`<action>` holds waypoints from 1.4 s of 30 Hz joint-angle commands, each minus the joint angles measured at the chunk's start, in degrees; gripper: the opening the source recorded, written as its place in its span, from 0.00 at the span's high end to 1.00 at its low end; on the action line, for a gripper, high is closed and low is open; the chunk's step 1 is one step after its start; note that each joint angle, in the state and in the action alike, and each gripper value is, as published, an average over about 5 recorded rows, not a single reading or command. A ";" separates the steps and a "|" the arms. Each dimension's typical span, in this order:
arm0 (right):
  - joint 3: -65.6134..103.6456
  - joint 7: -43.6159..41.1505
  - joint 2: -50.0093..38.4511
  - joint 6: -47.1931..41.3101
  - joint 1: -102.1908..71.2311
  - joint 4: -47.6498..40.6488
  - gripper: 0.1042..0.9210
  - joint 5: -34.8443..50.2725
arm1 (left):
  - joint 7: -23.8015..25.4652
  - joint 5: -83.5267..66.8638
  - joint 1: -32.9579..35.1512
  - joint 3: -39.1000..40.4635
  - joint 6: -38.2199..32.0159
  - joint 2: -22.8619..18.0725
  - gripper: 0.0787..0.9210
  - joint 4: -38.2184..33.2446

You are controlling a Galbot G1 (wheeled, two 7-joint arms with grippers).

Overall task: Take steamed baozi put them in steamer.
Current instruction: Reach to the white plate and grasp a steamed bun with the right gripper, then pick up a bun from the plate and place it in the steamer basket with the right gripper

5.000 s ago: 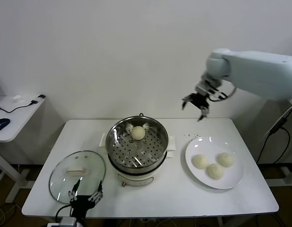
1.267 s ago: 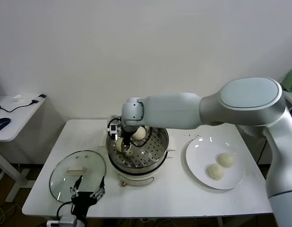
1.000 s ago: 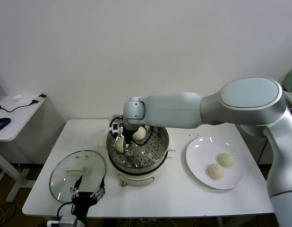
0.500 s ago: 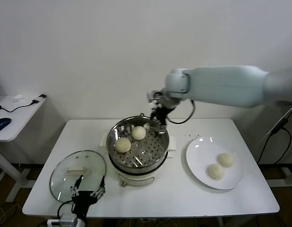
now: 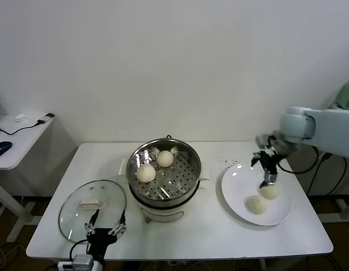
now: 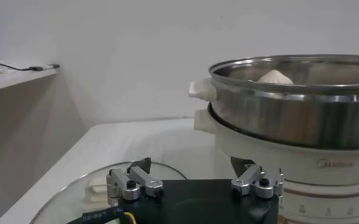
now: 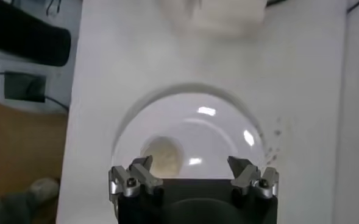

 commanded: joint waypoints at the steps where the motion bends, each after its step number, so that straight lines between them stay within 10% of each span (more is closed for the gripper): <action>1: 10.23 2.39 -8.39 -1.76 -18.68 -1.79 0.12 -9.78 | -0.05 0.03 0.21 -0.08 -0.12 -0.06 0.12 0.06; 25: 23.22 6.89 -1.21 -5.45 -31.59 -9.50 0.13 -9.70 | -0.21 -0.08 0.32 -0.03 -0.18 0.05 0.12 0.64; 42: 14.47 -3.64 2.12 3.77 -5.85 -8.23 0.40 -7.93 | -0.28 0.69 0.88 0.46 -0.28 -0.04 0.12 0.05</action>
